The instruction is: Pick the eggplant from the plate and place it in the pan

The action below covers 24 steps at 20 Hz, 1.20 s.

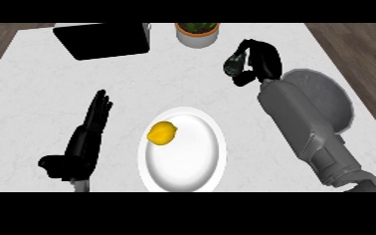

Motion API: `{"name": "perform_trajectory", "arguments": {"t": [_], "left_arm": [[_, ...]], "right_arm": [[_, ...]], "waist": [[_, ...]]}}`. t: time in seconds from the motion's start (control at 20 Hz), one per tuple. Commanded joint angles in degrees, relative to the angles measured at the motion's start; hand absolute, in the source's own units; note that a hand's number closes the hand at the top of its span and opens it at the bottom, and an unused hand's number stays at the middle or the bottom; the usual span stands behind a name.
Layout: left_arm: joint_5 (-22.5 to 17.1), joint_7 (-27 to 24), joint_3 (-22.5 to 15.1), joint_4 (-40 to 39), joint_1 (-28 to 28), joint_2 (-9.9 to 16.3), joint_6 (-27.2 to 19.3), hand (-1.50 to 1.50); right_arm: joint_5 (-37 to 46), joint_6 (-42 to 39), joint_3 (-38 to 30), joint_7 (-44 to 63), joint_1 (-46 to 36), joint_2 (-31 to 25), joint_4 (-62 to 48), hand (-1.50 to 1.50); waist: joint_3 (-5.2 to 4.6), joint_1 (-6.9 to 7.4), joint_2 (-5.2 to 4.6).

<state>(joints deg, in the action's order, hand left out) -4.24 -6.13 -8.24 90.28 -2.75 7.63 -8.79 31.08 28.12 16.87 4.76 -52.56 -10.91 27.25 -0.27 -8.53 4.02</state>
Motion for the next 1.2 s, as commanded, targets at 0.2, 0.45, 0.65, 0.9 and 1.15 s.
{"name": "perform_trajectory", "arguments": {"t": [0.2, 0.45, 0.65, 0.9, 1.15], "left_arm": [[-0.47, 0.58, -0.47, 1.52, 0.45, -0.23, 0.66, 0.0], [0.48, -0.46, -1.15, 0.73, -0.04, -0.32, 0.82, 0.0], [0.77, 1.15, -3.05, 3.94, -0.99, -0.21, 1.78, 0.0], [0.4, 2.93, -3.15, 3.65, 3.51, -0.96, 2.81, 0.0], [-1.15, 2.16, -0.55, 1.49, 5.39, 0.32, 6.24, 0.0]], "right_arm": [[0.16, 12.1, -2.22, 14.06, 8.08, -0.44, 12.64, 1.5], [2.13, 13.28, -1.48, 17.97, 18.4, -7.67, 25.04, 1.5], [7.91, 18.54, -2.32, 22.78, 26.24, -15.38, 33.24, 1.5], [6.94, 23.16, -8.29, 17.45, 35.59, -22.8, 36.74, 1.5], [-0.14, 22.54, -16.43, 10.46, 30.36, -21.95, 31.52, 1.5]], "waist": [[0.07, 0.99, -1.28], [0.07, 1.69, -1.84], [0.12, 4.3, -2.65], [0.29, 7.23, -3.8], [0.31, 8.76, -4.1]]}}
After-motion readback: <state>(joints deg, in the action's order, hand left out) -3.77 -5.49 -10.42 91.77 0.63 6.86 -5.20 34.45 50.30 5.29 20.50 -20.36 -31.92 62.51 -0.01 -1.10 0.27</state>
